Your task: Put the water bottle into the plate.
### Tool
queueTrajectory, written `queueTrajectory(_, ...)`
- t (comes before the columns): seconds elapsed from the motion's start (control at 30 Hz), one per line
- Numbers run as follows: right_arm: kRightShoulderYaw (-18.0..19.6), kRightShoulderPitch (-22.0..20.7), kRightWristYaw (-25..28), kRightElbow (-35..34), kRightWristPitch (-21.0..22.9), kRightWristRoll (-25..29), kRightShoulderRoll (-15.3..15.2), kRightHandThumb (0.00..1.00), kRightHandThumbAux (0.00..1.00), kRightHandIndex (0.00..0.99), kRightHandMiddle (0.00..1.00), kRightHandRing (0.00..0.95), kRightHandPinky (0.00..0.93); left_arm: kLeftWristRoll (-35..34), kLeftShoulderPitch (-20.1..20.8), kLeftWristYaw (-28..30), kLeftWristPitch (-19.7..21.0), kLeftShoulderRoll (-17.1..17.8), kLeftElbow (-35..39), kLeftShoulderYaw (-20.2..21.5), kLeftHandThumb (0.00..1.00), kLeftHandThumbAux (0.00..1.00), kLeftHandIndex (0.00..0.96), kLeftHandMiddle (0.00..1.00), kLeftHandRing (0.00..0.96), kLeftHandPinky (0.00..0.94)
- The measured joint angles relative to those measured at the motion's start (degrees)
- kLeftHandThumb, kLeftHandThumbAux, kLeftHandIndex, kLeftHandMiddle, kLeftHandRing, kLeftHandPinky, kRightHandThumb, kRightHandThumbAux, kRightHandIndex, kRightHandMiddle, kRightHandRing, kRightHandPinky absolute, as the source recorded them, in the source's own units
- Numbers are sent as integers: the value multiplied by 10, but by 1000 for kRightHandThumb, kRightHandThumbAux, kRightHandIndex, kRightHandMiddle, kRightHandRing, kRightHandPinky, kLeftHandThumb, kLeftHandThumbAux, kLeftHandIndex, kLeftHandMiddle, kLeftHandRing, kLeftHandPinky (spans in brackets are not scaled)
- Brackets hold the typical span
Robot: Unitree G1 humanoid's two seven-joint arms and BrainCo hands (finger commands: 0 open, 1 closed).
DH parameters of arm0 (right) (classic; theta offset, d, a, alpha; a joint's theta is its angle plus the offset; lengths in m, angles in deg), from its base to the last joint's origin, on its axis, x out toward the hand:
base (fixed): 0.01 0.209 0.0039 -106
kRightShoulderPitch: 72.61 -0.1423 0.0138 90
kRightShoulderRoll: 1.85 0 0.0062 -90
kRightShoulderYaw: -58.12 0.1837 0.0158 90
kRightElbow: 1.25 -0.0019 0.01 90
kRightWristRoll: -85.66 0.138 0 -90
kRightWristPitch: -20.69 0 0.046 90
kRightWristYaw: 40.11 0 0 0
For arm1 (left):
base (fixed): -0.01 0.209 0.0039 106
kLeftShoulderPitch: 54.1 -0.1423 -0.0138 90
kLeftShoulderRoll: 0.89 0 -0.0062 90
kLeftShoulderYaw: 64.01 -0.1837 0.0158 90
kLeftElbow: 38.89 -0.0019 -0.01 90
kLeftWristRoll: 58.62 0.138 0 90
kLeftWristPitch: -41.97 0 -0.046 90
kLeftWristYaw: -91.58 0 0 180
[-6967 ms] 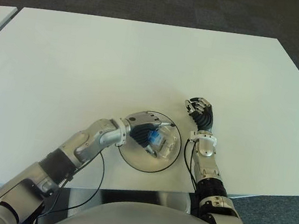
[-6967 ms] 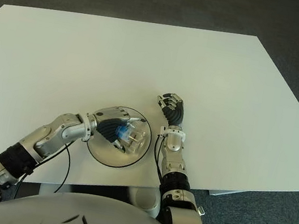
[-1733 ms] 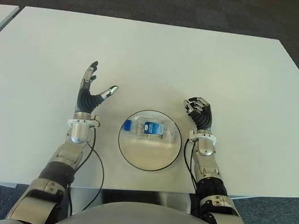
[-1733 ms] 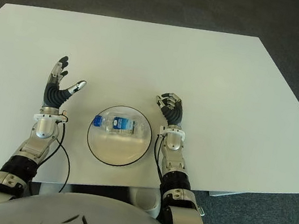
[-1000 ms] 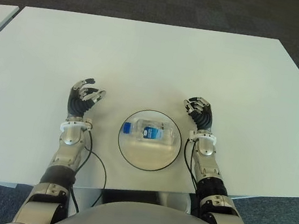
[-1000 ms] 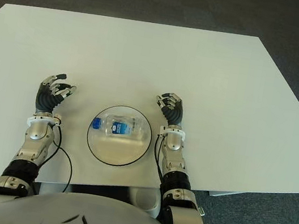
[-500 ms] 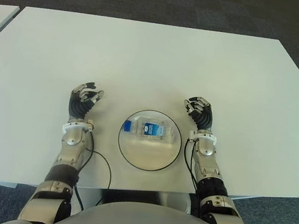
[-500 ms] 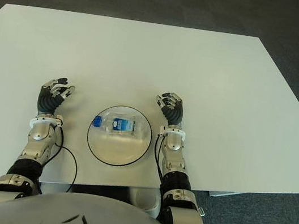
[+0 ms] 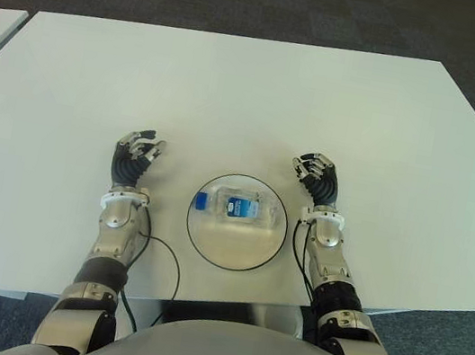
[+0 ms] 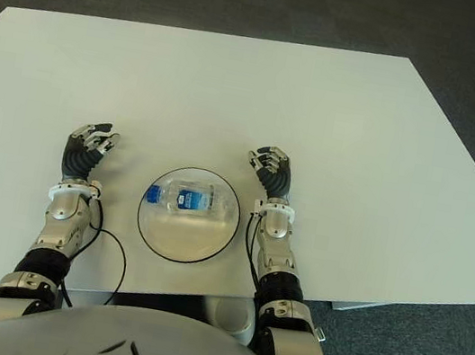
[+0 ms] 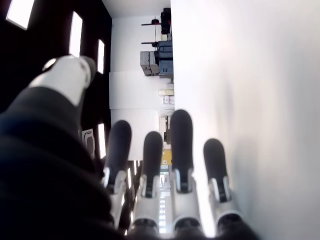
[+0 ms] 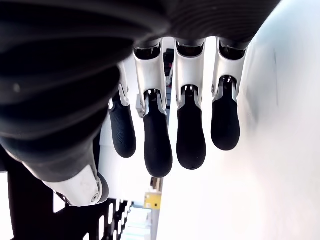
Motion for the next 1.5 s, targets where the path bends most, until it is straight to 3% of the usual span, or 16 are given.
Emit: queueTrajectory(1.5,6,-1,-1,8,-1,6,6,708,726,436,636,632,626,-5,10,52,1,-10,-12,0,710,710,436,631,607,597)
